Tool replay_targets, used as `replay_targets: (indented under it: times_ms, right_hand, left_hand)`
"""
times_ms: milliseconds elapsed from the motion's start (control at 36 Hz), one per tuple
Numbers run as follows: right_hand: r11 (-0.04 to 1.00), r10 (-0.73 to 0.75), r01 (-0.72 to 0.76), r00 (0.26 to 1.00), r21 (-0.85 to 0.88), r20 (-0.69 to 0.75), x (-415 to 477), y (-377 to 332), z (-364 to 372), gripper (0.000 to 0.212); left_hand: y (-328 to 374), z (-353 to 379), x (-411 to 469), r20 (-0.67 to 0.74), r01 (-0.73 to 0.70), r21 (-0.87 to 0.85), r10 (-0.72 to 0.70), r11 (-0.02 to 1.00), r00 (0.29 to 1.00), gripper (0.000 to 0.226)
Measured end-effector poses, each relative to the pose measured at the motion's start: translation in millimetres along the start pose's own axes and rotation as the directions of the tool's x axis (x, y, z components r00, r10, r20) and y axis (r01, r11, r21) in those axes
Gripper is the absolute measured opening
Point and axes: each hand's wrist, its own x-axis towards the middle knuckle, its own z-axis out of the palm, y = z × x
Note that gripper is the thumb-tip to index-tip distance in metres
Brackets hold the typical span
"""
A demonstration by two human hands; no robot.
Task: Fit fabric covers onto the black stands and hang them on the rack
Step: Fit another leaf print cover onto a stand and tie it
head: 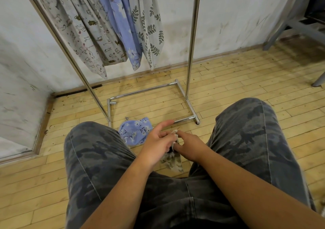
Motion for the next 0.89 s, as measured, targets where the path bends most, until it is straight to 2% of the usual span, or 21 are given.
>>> replay_targets:
  times_ms: [139, 361, 444, 528, 639, 722, 833, 889]
  right_hand:
    - [0.998, -0.018, 0.019, 1.000, 0.064, -0.018, -1, -1, -1, 0.048]
    - [0.997, 0.040, -0.036, 0.998, 0.068, -0.049, 1, 1, -1, 0.042]
    - [0.995, 0.064, -0.058, 0.995, 0.078, -0.071, 0, 2, 0, 0.047]
    - [0.993, 0.078, -0.067, 0.990, 0.101, -0.118, 2, 4, 3, 0.047]
    - [0.993, 0.098, -0.084, 0.981, 0.088, -0.166, 6, 7, 7, 0.030]
    - [0.990, 0.134, -0.124, 0.980, 0.072, -0.150, 8, 8, 7, 0.033]
    - [0.991, 0.131, -0.132, 0.985, 0.001, -0.111, 11, 6, 10, 0.036]
    - [0.990, 0.134, -0.138, 0.987, -0.041, -0.089, 12, 7, 13, 0.036]
  left_hand:
    - [6, 0, -3, -0.001, -0.018, -0.020, 0.018, 1.000, 1.000, 0.047]
    - [9, 4, -7, 0.028, -0.032, 0.078, 0.030, 0.996, 0.999, 0.048]
    - [6, 4, -6, 0.073, -0.007, 0.158, -0.004, 0.987, 0.997, 0.052]
    - [0, 5, -2, 0.098, -0.025, 0.335, -0.008, 0.942, 0.995, 0.056]
    - [-10, 5, 3, -0.024, -0.026, 0.538, 0.046, 0.843, 0.999, 0.047]
    - [-15, 2, 4, -0.125, 0.001, 0.669, 0.112, 0.743, 0.986, 0.042]
    - [-16, 1, 5, -0.219, 0.056, 0.736, 0.159, 0.674, 0.963, 0.017]
    - [-18, 1, 7, -0.246, 0.092, 0.751, 0.148, 0.654, 0.958, 0.024]
